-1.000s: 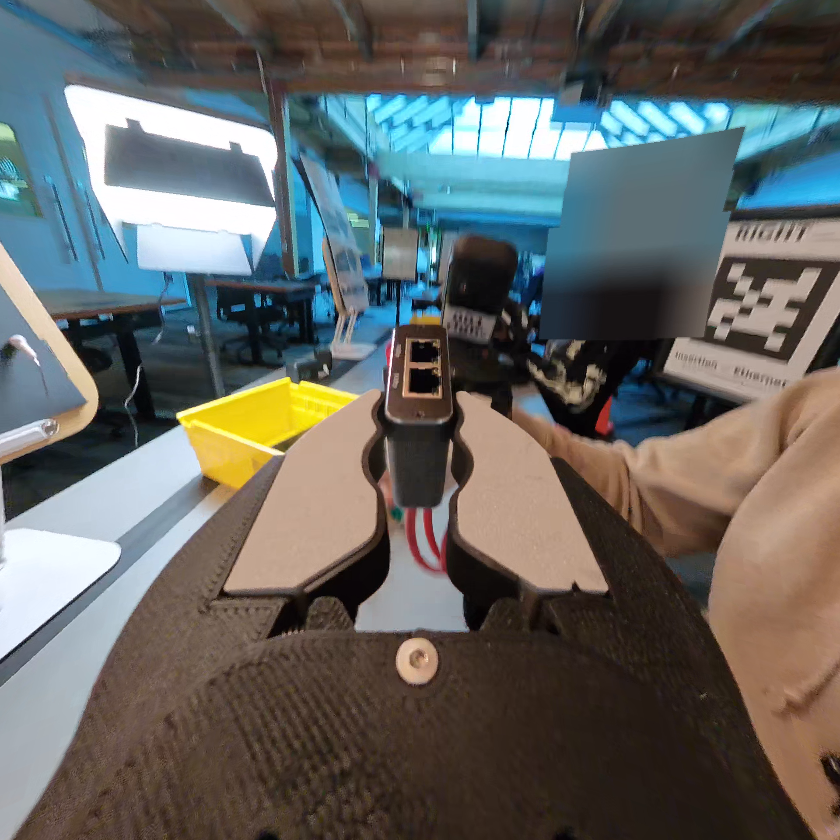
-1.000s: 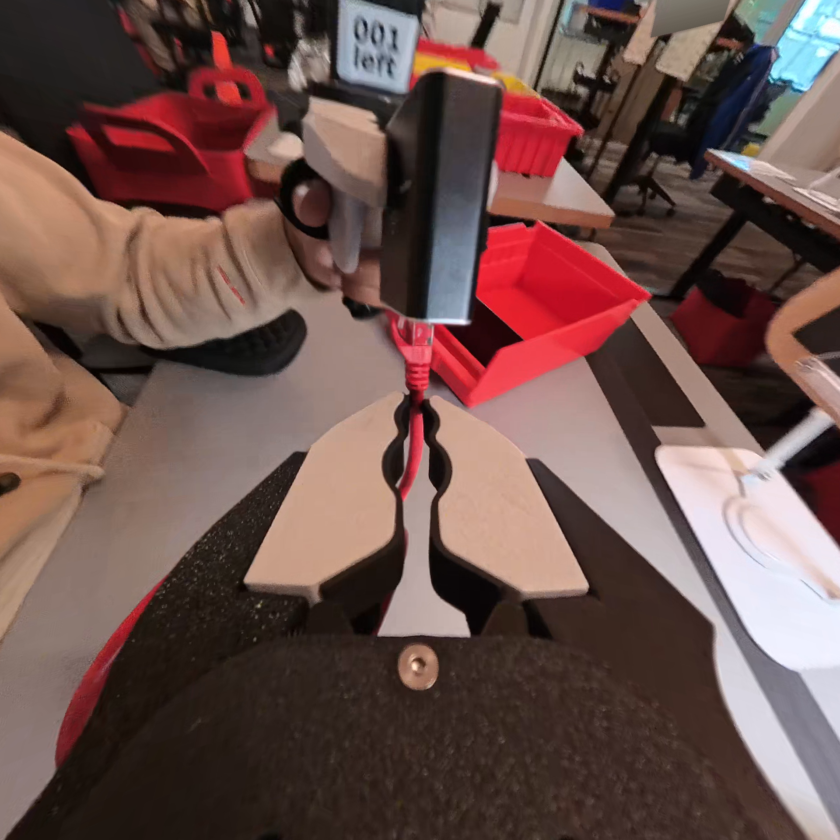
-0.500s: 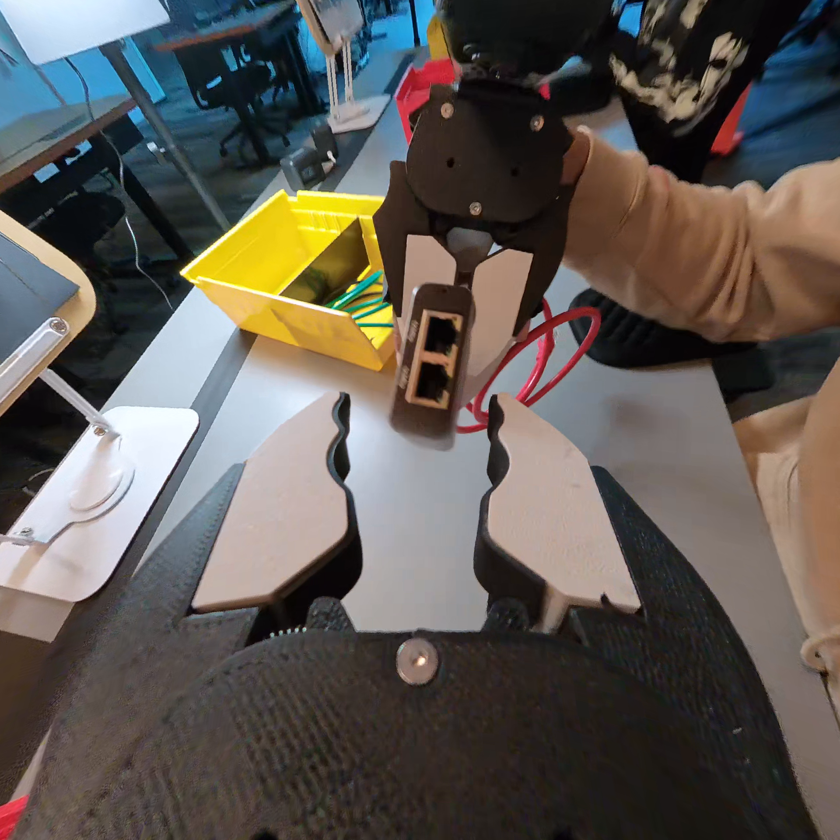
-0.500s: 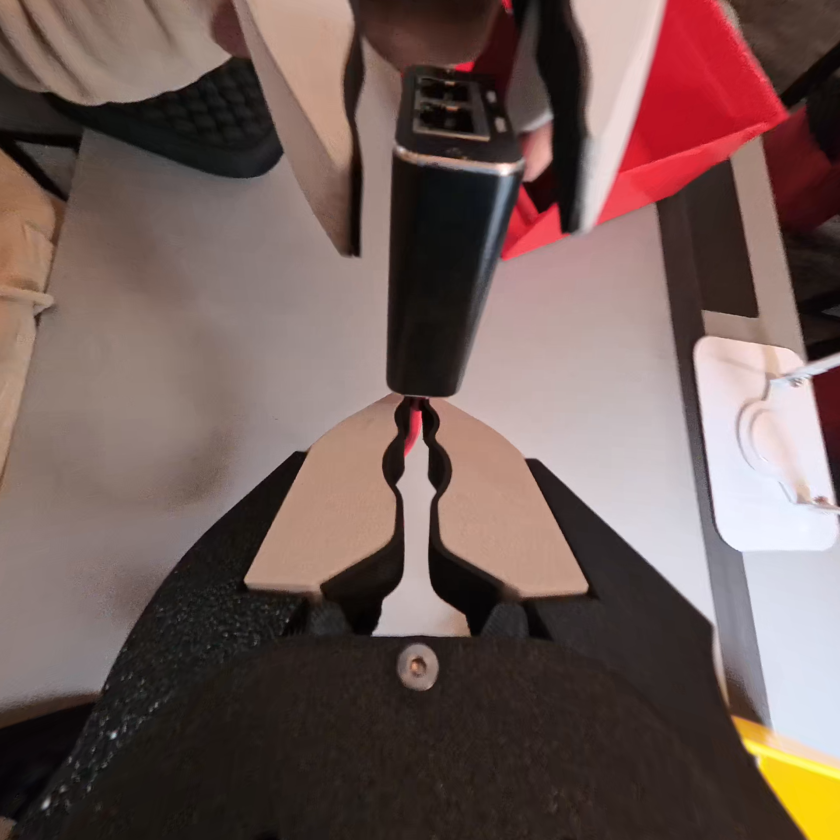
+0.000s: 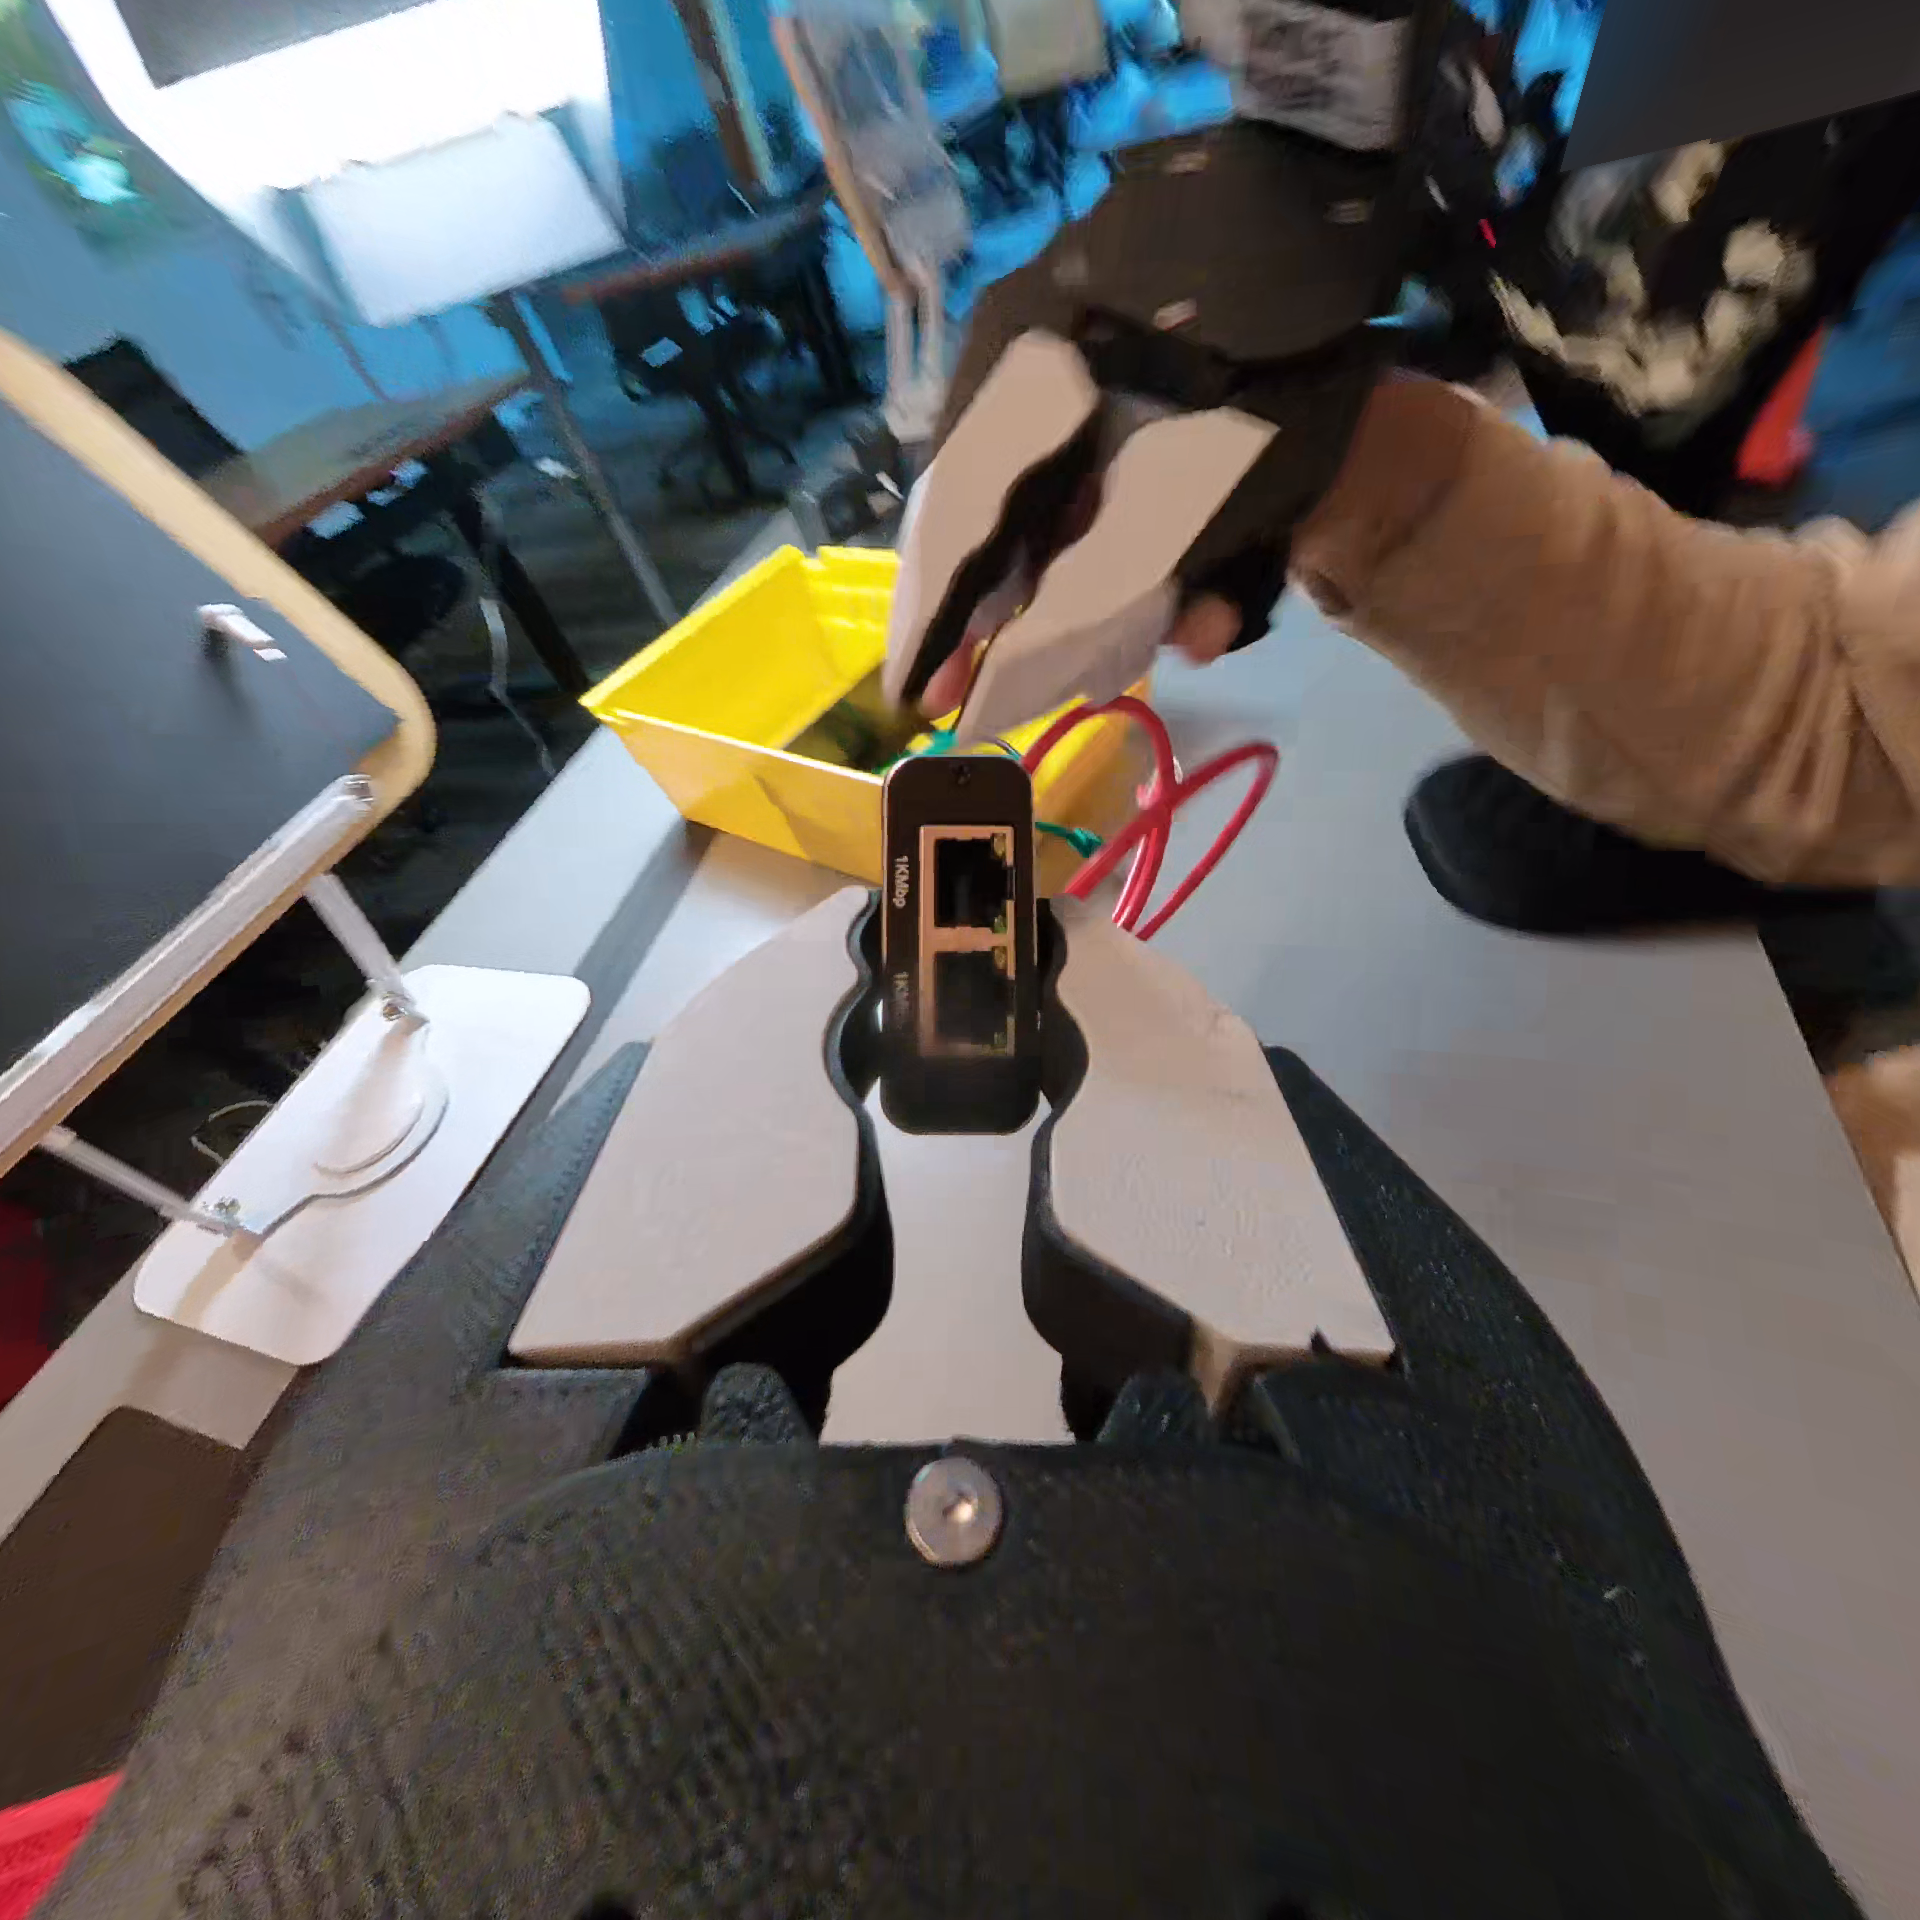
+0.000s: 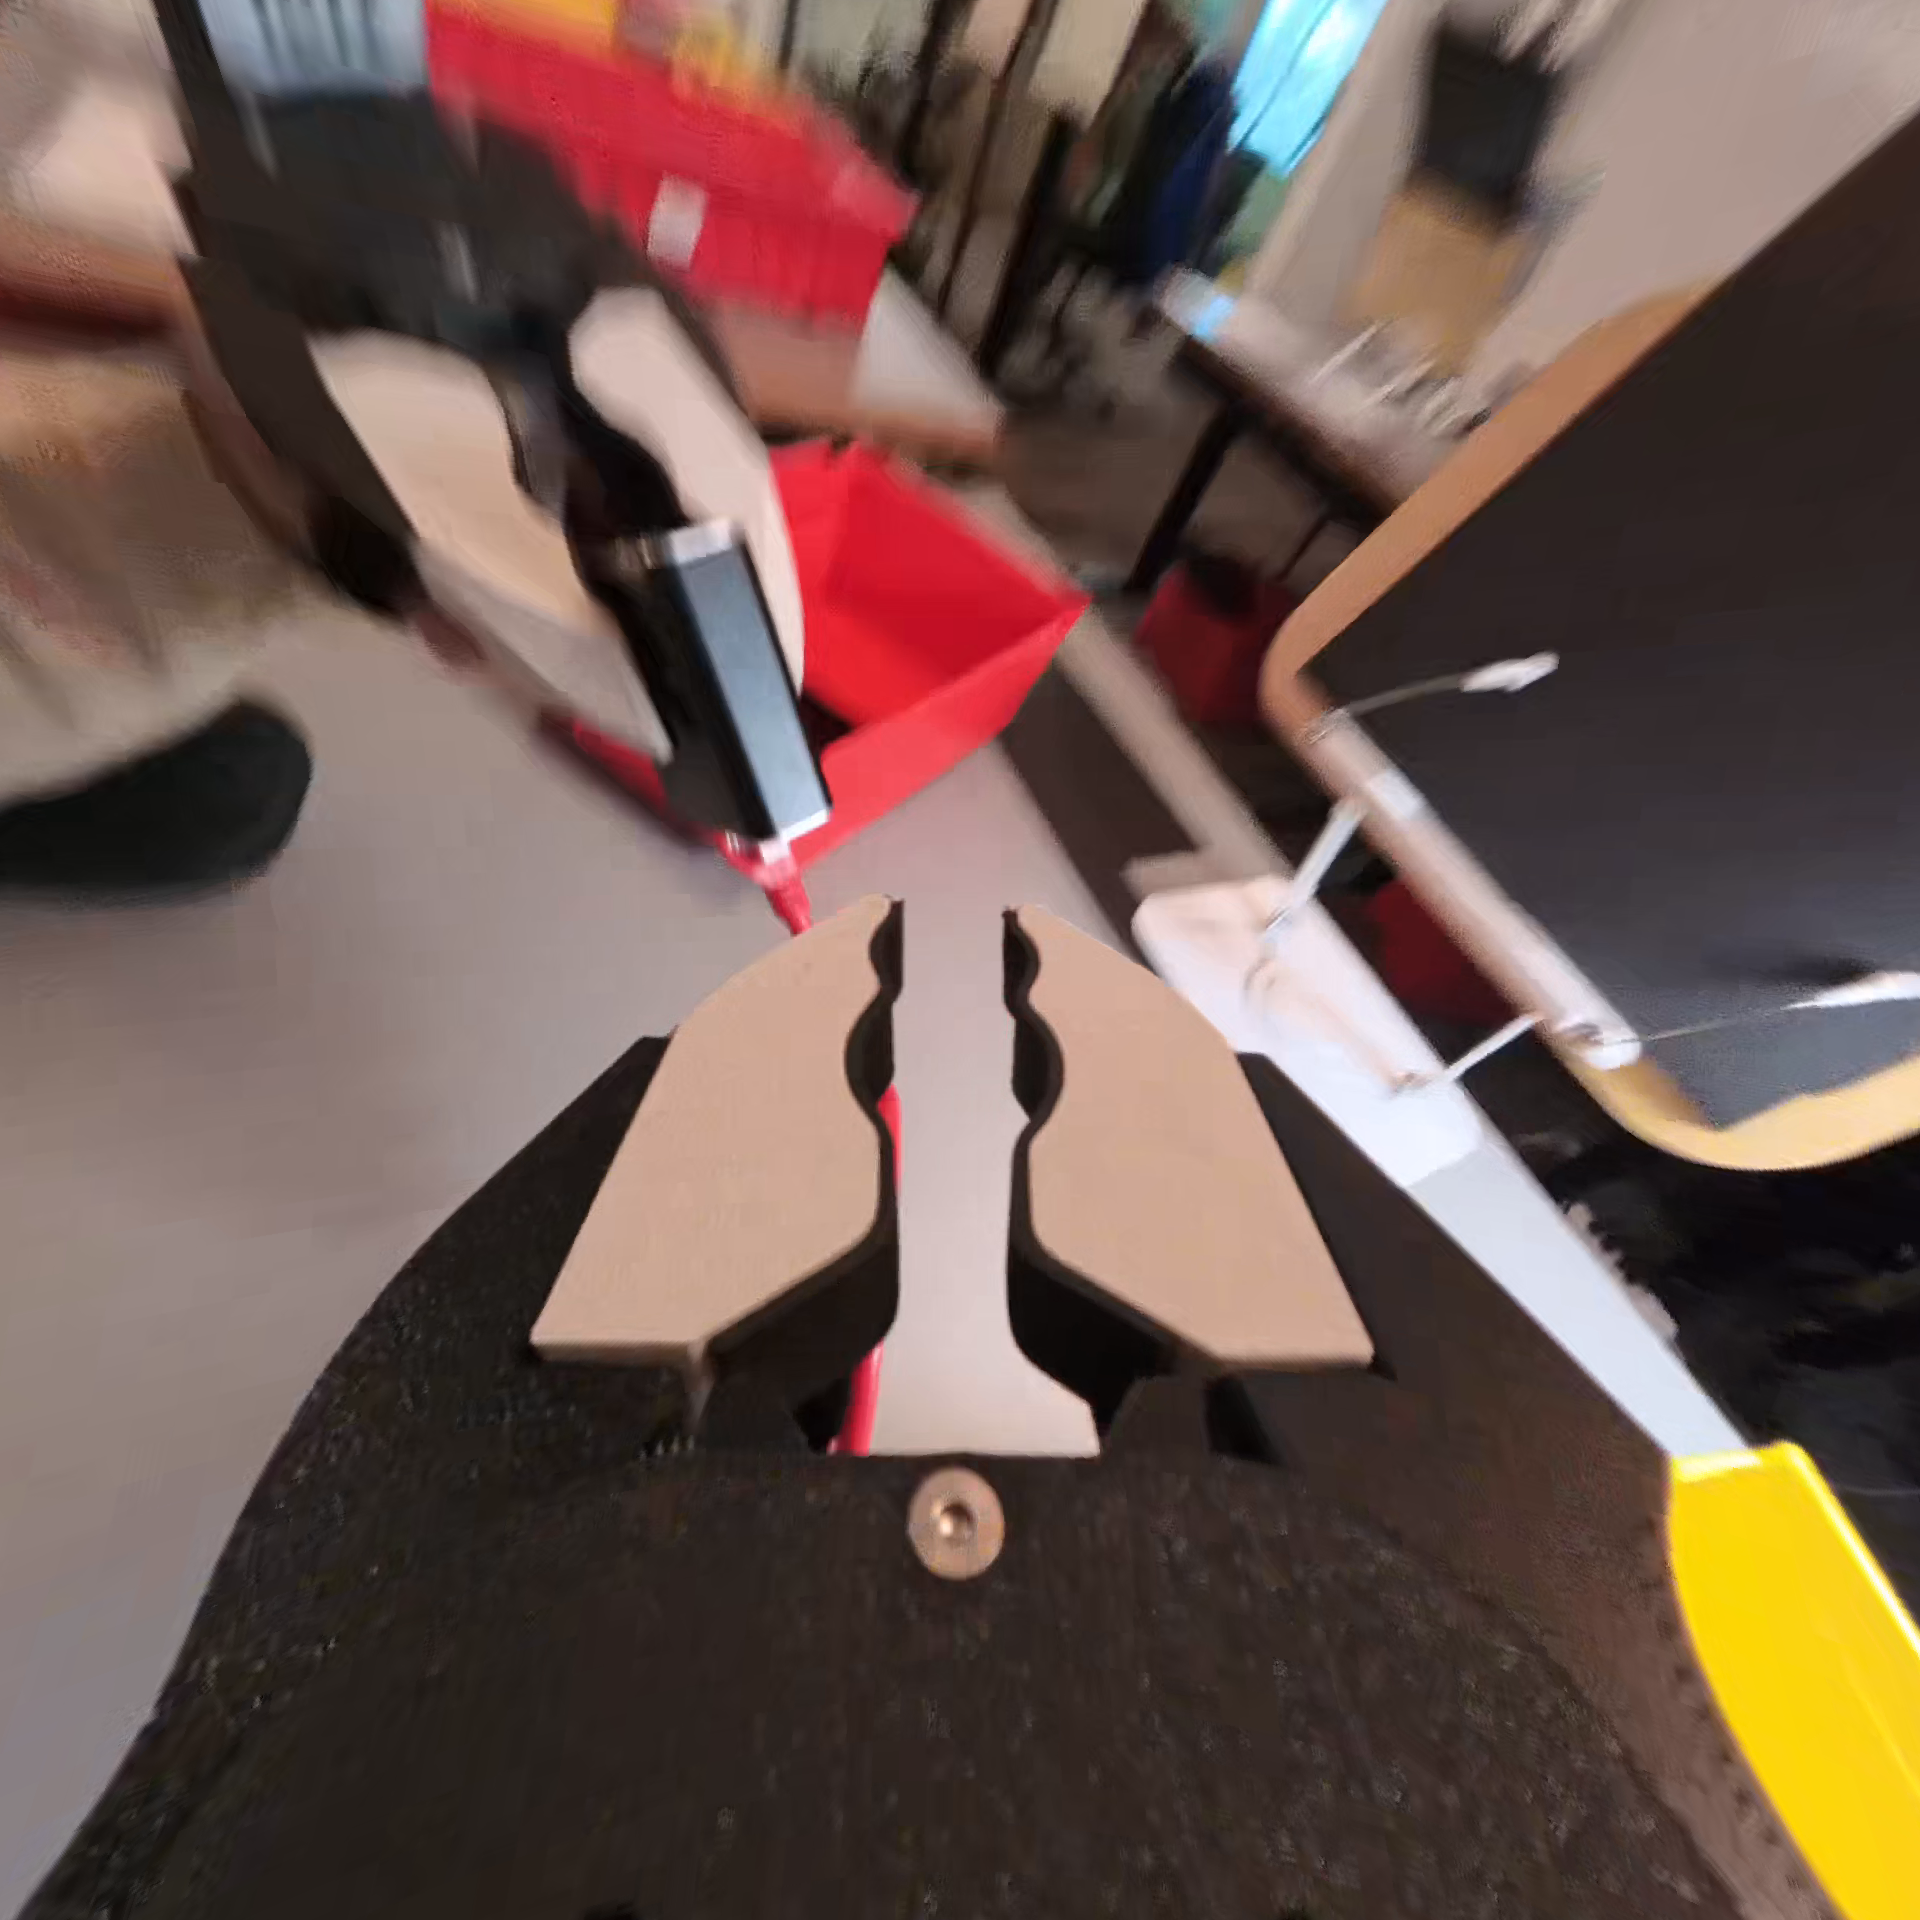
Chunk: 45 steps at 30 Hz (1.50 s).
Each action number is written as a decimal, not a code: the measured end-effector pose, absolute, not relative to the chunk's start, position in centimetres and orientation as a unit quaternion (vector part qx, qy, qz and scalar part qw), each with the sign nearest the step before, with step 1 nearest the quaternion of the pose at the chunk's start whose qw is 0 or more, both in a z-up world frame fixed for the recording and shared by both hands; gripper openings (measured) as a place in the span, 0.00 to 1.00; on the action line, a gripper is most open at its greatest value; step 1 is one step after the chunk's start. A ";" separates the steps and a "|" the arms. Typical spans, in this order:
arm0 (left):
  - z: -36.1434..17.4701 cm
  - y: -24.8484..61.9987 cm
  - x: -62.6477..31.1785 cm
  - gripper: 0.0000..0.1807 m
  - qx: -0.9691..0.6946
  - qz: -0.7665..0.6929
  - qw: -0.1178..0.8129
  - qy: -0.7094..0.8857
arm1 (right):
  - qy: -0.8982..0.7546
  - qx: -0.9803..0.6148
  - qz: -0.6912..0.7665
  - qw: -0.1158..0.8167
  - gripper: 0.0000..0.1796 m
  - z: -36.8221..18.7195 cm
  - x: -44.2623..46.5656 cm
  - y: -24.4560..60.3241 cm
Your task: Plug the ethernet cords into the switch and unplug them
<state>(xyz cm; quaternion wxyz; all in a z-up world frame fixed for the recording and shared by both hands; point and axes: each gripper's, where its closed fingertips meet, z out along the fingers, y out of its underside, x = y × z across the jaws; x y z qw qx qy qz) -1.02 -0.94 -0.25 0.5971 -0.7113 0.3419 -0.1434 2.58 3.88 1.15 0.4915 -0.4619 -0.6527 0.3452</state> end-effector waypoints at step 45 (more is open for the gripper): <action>7.1 -1.3 -10.1 0.14 -0.444 -0.484 0.748 -0.096 | -0.545 -0.351 0.581 0.492 0.31 -5.2 -5.3 -3.8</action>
